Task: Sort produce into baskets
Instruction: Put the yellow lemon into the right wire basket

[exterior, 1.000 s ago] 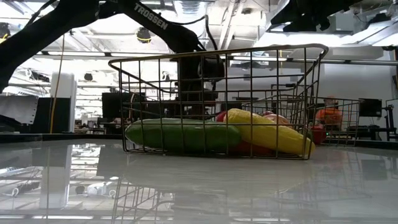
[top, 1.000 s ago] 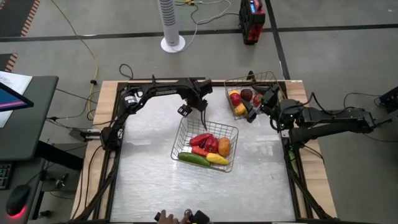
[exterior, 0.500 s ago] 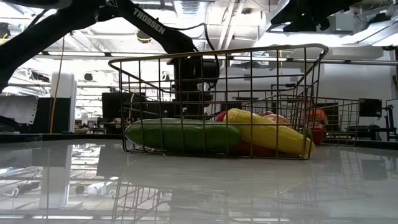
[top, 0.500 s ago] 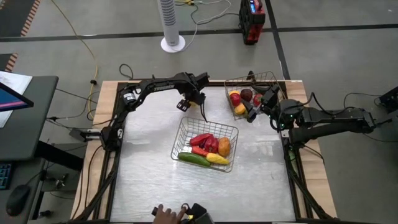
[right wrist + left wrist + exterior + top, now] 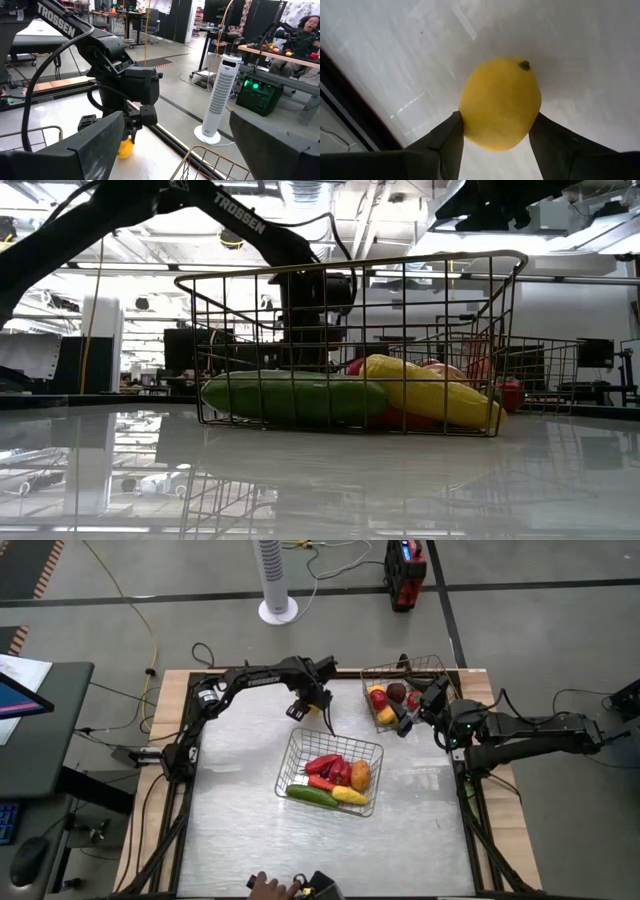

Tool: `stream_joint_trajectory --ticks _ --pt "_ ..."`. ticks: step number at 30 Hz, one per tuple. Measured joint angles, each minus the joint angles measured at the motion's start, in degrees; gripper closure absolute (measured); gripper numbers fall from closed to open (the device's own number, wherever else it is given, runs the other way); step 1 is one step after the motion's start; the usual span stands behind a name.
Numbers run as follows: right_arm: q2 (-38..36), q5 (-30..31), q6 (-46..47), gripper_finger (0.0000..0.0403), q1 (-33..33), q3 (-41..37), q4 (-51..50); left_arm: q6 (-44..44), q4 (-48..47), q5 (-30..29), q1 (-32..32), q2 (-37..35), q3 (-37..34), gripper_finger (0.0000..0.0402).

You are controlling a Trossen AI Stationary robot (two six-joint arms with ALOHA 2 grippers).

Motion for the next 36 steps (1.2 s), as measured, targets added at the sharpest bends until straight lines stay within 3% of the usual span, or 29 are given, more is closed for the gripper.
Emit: stream_joint_trajectory --ticks 10,22,29,36 --pt "0.01 0.01 -0.41 0.0014 0.0 0.0 0.0 -0.56 -0.05 4.16 -0.68 -3.54 1.2 0.022" --pt "0.01 0.01 -0.46 0.0014 0.01 0.0 0.01 -10.0 7.13 19.09 -2.54 -5.77 2.45 0.022" --pt "0.02 0.02 -0.59 0.0014 0.02 0.0 0.0 -12.17 10.54 36.4 -3.73 -6.19 2.45 0.022" --pt "0.0 0.02 -0.57 0.0014 0.02 0.0 0.0 -25.13 23.97 38.07 -3.7 -6.27 2.43 0.022"
